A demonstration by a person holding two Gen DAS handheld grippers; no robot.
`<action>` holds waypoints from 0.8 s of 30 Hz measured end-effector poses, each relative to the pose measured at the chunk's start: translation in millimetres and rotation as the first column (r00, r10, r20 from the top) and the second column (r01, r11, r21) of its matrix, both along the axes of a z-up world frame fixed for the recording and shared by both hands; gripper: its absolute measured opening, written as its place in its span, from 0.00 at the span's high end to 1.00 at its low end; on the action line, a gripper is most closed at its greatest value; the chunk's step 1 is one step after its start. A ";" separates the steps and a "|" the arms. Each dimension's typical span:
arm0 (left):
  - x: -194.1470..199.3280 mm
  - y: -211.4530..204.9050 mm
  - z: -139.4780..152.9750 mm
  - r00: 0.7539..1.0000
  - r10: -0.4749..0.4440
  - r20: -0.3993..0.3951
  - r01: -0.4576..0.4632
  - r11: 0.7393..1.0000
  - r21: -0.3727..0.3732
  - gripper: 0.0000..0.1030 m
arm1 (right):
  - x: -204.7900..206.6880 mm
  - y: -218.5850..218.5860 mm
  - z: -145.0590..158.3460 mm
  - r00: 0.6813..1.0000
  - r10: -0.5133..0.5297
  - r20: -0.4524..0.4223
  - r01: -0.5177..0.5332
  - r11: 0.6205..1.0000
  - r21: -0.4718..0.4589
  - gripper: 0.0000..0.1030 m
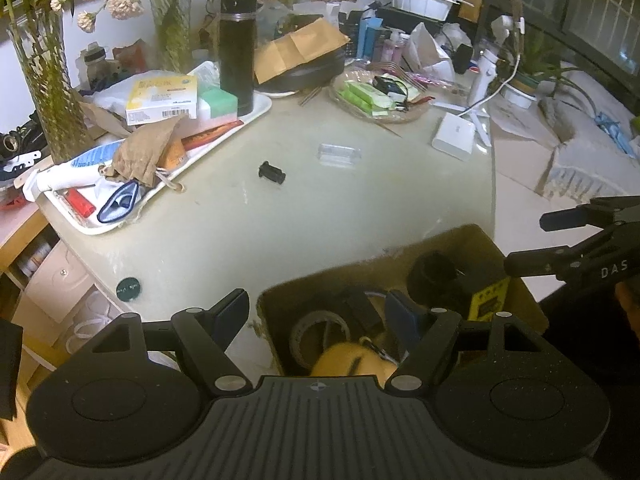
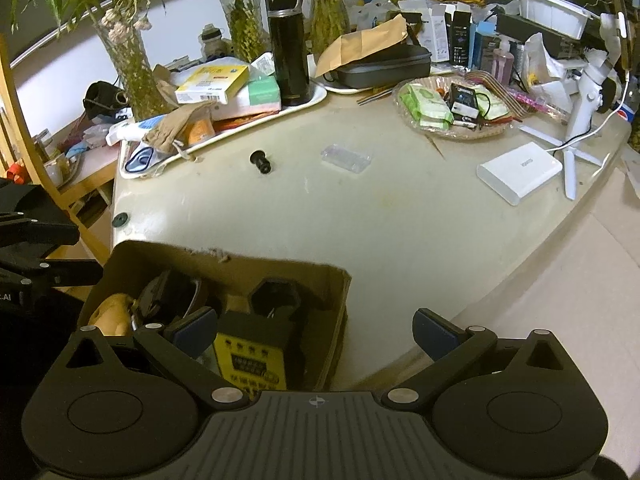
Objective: Organize rigid objects
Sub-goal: 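Withdraw both open tools from the cardboard box toward the table, then close the left tool on the small black adapter while the right tool approaches the clear plastic tray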
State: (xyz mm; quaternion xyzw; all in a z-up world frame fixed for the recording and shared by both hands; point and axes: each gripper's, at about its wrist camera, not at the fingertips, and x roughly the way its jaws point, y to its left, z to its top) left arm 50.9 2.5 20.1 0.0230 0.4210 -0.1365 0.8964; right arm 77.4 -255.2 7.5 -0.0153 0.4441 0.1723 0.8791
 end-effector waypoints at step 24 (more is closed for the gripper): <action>66.9 3.0 -25.2 0.995 -0.068 0.070 0.063 0.996 0.070 0.28 | 84.7 2.3 -23.8 0.998 -0.014 0.066 0.011 0.999 0.047 0.00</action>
